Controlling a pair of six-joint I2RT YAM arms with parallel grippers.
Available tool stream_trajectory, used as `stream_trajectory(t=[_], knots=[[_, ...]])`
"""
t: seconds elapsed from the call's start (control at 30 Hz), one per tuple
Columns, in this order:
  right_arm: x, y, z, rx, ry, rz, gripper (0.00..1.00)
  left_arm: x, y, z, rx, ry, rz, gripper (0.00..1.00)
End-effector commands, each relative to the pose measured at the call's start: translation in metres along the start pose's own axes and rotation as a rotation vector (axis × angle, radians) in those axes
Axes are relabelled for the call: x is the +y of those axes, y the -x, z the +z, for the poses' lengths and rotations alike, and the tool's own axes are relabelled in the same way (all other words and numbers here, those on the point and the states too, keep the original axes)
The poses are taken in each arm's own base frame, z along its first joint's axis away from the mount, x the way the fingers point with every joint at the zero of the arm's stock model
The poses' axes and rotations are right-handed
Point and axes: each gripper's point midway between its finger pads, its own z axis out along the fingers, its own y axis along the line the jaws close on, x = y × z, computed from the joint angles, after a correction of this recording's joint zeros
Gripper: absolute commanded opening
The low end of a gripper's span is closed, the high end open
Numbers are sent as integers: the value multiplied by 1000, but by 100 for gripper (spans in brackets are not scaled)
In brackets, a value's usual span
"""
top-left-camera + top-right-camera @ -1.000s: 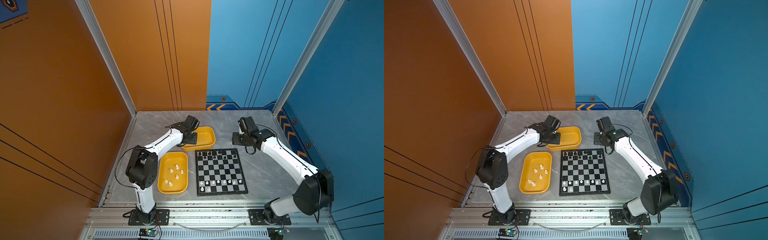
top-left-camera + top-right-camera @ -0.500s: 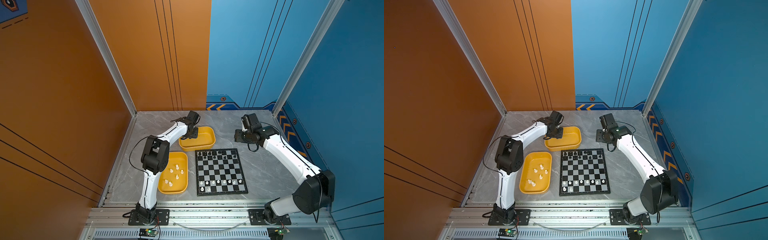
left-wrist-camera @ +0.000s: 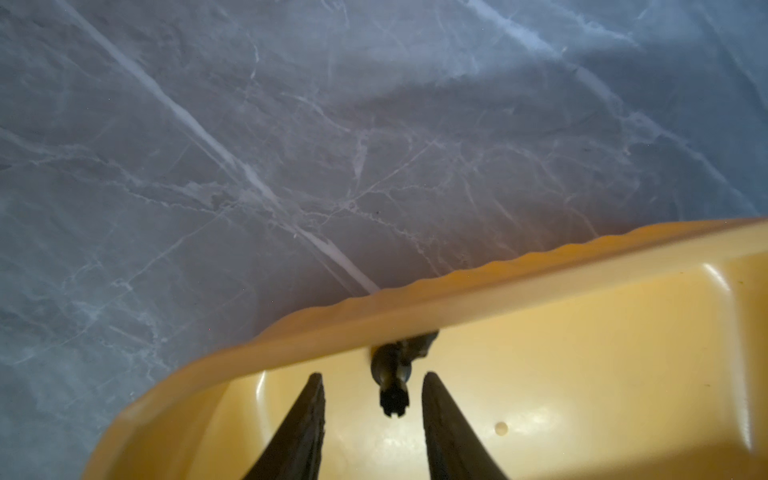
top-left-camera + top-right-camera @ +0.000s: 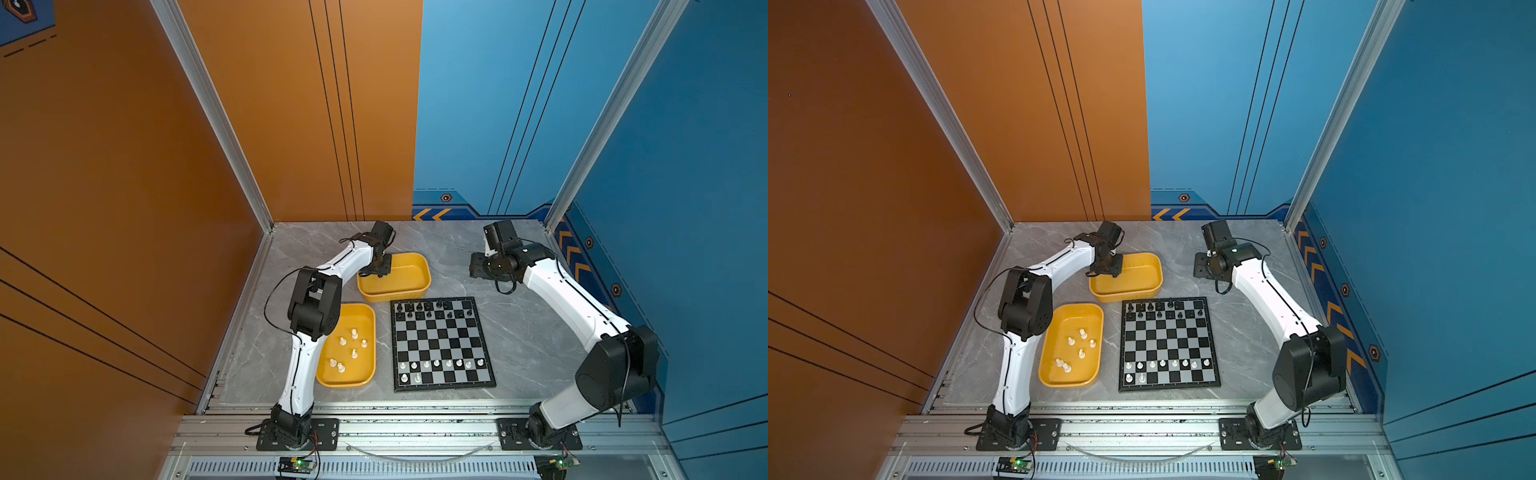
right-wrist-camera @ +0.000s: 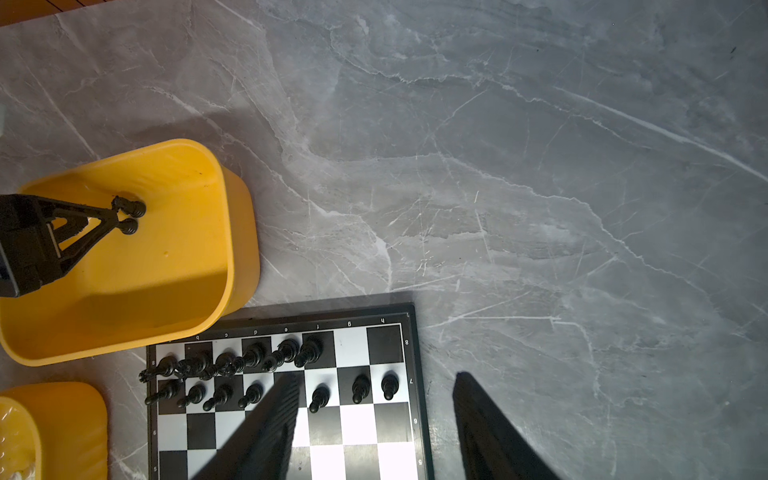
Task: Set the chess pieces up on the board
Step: 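Withdraw the right arm while the left gripper descends onto a black piece in the tray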
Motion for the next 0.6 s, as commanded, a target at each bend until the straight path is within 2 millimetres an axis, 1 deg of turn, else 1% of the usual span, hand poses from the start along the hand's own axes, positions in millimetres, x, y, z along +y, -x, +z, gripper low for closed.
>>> stream_trajectory(t=[0.0, 0.13, 0.37, 0.57], knots=[[2, 2, -3, 17, 8, -5, 63, 1, -7, 2, 37, -8, 14, 39], [3, 2, -2, 18, 9, 0, 62, 1, -11, 8, 52, -14, 14, 36], [2, 1, -2, 20, 2, 3, 63, -3, -11, 10, 58, -36, 17, 33], [-1, -1, -6, 17, -10, -2, 63, -5, -13, 14, 67, -40, 19, 27]])
